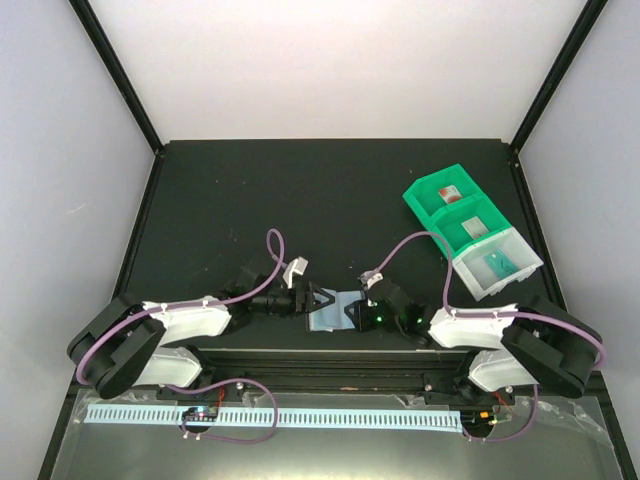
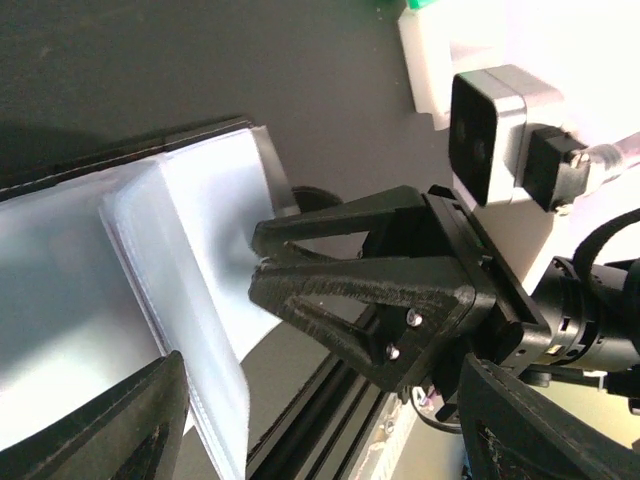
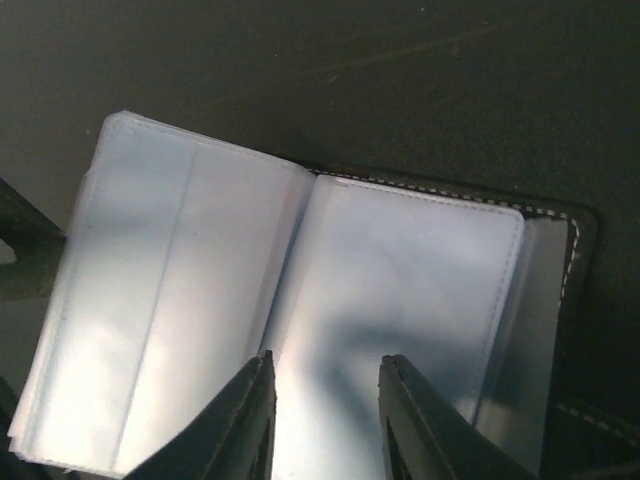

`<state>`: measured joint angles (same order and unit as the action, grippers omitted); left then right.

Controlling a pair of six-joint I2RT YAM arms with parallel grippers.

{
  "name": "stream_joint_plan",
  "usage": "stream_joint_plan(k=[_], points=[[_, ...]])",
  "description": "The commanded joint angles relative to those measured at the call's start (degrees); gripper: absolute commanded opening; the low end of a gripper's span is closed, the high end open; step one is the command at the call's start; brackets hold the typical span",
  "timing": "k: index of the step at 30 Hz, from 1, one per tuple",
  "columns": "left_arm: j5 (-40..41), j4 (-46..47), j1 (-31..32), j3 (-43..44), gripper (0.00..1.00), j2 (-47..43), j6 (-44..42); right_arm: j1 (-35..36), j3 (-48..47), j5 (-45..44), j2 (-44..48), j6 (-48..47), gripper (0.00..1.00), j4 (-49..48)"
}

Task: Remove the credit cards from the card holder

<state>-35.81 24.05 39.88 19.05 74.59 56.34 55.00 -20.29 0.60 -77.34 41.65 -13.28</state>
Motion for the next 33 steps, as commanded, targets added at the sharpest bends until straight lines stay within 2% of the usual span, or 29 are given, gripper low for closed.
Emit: stream_joint_plan(k=[1, 10, 14, 21, 25, 33], points=[[-1.2, 1.8, 1.1, 3.3, 0.75, 0.0, 0.0, 0.3, 2.3, 1.4, 3.9, 1.7, 0.33, -4.2], [-1.4, 1.4, 1.7, 5.6, 0.75, 1.7, -0.6, 0.3, 4.1, 5.1, 10.4, 2.4, 0.54, -4.7], [-1.3, 1.4, 1.9, 6.4, 0.76, 2.8, -0.9, 0.3, 4.5, 7.0, 11.2, 2.4, 0.6, -5.0], [-1.3, 4.0, 2.5, 7.3, 0.76, 5.8, 0.1, 0.3, 3.4, 5.4, 12.8, 2.4, 0.61, -1.3], [-1.1, 4.4, 3.9, 9.1, 0.76, 7.6, 0.4, 0.3, 3.6, 1.0, 15.8, 3.2, 0.61, 4.7], [0.3, 3.7, 5.2, 10.0, 0.75, 9.4, 0.1, 0.3, 4.5, -2.3, 22.9, 4.6, 0.61, 9.9]])
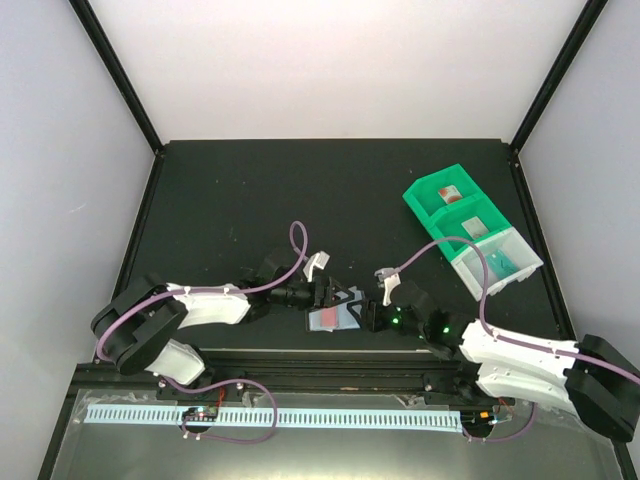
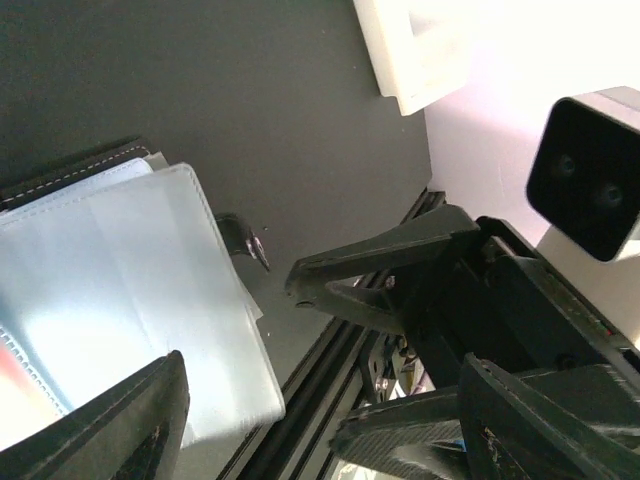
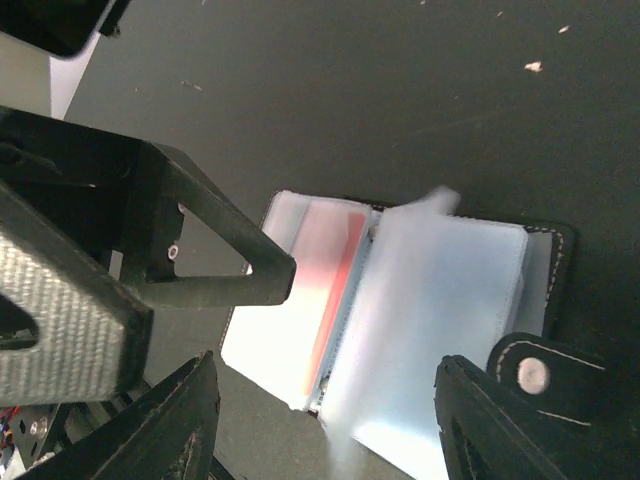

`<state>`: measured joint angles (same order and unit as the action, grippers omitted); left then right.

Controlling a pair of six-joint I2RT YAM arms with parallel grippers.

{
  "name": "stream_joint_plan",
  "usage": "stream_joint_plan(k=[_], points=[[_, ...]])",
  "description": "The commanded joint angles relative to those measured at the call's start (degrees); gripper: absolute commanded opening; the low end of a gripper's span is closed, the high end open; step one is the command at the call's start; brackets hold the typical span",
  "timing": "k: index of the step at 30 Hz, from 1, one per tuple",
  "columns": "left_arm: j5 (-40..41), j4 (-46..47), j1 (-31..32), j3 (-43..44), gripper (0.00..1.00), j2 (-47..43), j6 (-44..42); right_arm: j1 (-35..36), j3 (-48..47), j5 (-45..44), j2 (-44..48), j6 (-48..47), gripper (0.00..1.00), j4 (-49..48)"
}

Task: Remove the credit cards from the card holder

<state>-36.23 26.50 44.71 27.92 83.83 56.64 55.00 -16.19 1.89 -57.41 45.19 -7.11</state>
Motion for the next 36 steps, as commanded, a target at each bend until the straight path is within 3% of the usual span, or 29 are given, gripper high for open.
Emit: stream_joint_plan(k=[1, 8, 18, 24, 36], points=[[1.0, 0.6, 0.4, 1.1, 0.75, -0.2, -0.6, 0.3, 0.1, -3.8, 3.9, 1.0, 0.61, 4.5], [3.9, -5.1, -0.8, 0.5, 0.75, -4.1, -2.6, 0.3, -0.3, -3.7, 6.9, 0.4, 0.55, 5.0], [9.0, -14.5, -4.5, -3.4, 0.79, -10.1, -5.7, 0.3, -4.8, 0.6, -4.2, -2.6, 0.35, 1.4], [8.8, -14.7, -6.4, -5.7, 0.89, -12.8, -6.1, 0.3, -7.8, 3.8, -12.0, -2.8, 0.34, -1.9], [5.9, -9.4, -9.1, -9.8, 0.88, -15.2, -2.8, 0.3, -10.8, 8.4, -23.3, -1.3, 0.32, -7.0]])
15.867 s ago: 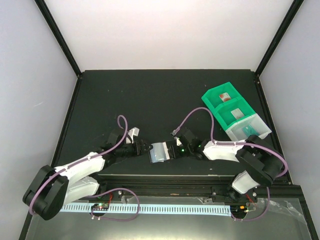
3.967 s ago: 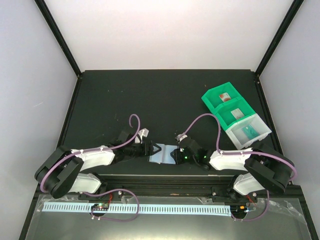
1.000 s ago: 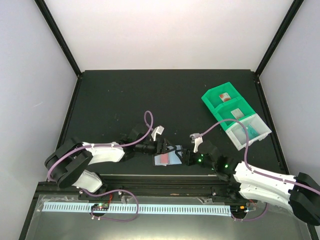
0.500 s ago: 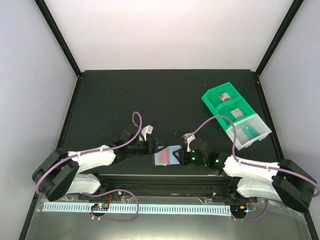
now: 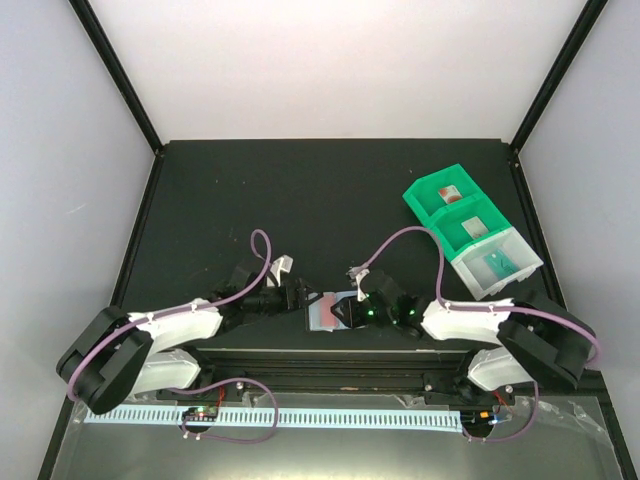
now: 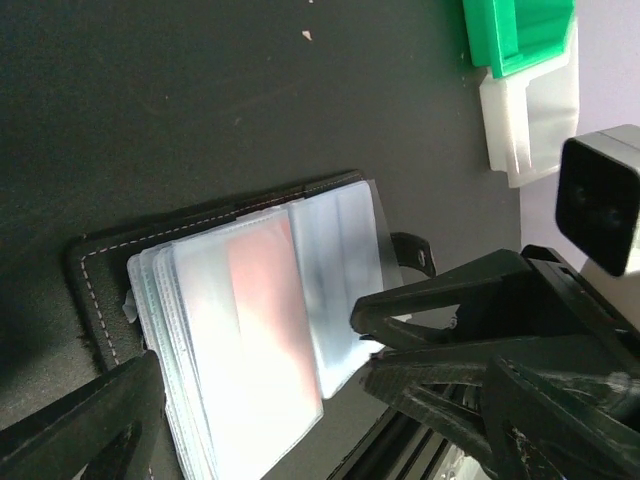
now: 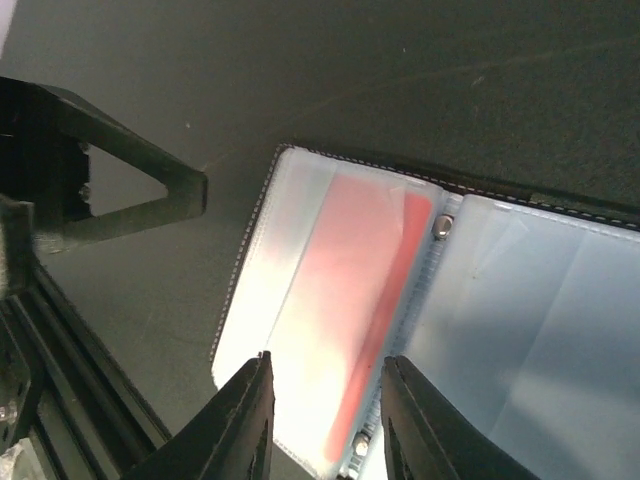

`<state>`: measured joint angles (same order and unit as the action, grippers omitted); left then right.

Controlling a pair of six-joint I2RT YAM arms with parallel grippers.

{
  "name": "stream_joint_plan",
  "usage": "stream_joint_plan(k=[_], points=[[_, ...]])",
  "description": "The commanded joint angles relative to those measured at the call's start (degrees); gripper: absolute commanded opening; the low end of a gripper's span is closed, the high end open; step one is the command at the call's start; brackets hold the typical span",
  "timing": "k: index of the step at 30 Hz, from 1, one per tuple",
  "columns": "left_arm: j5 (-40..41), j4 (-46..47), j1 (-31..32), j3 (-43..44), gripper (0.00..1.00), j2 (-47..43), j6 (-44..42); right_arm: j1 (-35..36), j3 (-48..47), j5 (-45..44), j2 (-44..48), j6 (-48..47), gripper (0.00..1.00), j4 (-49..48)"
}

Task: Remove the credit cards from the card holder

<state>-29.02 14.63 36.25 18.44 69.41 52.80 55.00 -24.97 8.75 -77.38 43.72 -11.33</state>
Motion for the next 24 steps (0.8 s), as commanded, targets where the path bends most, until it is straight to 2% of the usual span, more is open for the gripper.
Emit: stream_joint_plan(k=[1, 7, 15, 24], points=[[-1.3, 2.4, -0.6, -0.4, 0.88, -0.8, 1.1, 0.3, -2.4, 1.6, -4.5, 0.3, 0.32, -2.7], [-2.4, 3.7, -0.6, -1.3, 0.88, -1.1, 1.9, 0.3, -1.3, -0.4, -8.6, -0.2, 0.27, -4.4], [-4.6, 6.9, -0.5, -1.7, 0.88, -0.4, 2.4, 0.3, -0.1, -3.8, -11.0, -1.2, 0.03, -2.9], [-7.4, 12.0, -0.3, -0.5, 0.88, 3.6, 2.1, 0.3, 1.0, -3.7, -10.5, -1.2, 0.03, -4.0]])
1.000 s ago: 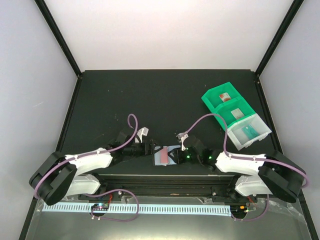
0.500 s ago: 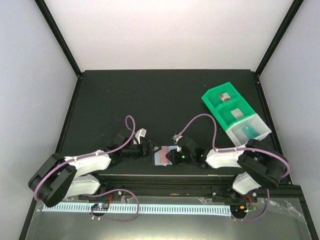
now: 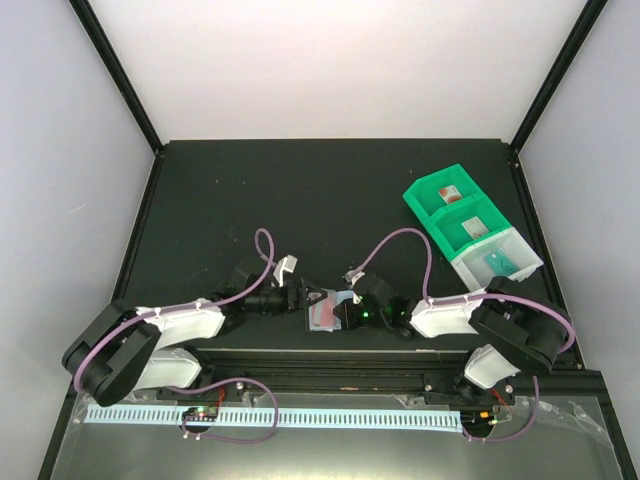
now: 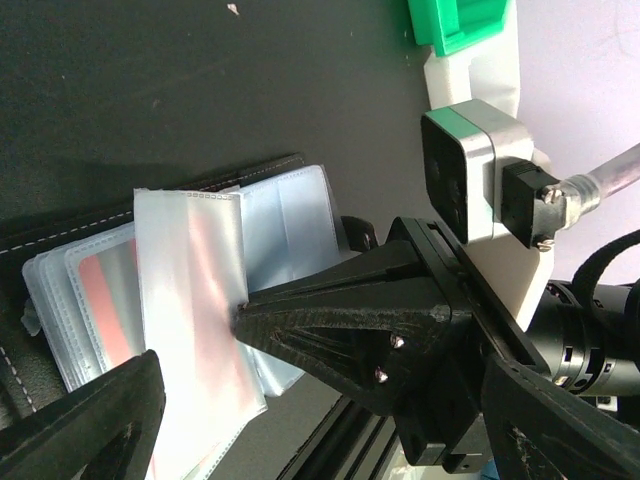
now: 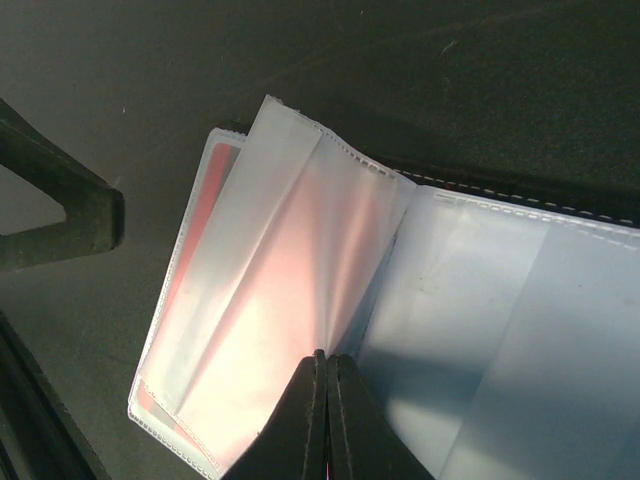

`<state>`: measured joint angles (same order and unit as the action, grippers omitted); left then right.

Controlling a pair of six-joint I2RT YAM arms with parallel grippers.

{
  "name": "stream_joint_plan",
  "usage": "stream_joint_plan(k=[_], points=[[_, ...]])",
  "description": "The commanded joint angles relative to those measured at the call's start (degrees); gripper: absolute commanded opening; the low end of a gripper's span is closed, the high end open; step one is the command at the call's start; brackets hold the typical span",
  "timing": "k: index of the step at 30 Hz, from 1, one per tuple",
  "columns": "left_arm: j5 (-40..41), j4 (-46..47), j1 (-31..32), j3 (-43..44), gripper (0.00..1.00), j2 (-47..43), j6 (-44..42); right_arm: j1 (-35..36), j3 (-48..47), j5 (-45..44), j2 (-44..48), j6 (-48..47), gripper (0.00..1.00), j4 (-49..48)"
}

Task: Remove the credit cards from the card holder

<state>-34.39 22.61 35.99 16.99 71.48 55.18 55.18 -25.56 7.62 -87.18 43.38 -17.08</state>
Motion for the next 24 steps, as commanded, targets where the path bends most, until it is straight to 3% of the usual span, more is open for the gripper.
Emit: stream_joint_plan(k=[1, 24], points=[[-2.1, 3.9, 0.0, 1.3, 0.88, 2.3, -0.6, 0.1, 1.7, -2.4, -0.6, -0.8, 0.03, 1.4], [-2.5, 4.3, 0.7, 4.4, 0.86, 8.9, -3.8, 0.1, 3.5, -1.1, -0.1, 0.4, 0.06, -2.1]])
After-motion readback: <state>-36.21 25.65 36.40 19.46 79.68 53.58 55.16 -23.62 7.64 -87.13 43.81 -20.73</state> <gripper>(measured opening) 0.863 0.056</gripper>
